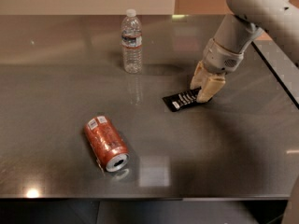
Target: Pick rxbar chocolate
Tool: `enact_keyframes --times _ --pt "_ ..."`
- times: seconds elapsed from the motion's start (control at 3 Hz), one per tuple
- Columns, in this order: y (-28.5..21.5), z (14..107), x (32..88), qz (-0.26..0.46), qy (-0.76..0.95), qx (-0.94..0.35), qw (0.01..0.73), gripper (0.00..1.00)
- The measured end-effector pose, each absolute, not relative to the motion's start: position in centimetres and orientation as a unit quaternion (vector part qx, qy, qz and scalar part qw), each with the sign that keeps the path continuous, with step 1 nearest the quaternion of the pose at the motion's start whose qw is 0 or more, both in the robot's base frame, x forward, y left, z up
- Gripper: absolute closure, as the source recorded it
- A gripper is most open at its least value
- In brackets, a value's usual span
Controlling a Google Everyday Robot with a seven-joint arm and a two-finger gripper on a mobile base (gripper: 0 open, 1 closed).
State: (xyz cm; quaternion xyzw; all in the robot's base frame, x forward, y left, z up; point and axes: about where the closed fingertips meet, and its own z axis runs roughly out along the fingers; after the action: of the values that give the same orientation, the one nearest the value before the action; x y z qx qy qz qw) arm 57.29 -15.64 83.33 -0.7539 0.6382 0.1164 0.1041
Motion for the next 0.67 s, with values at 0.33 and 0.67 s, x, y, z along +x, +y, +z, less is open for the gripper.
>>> enact_keyframes --times 0.33,0.67 --pt "-16.2 84.1 57.2 0.115 0.642 -0.750 0.107 0.88" --pt "-17.0 86.0 57.0 0.116 0.653 -0.738 0.122 1.00"
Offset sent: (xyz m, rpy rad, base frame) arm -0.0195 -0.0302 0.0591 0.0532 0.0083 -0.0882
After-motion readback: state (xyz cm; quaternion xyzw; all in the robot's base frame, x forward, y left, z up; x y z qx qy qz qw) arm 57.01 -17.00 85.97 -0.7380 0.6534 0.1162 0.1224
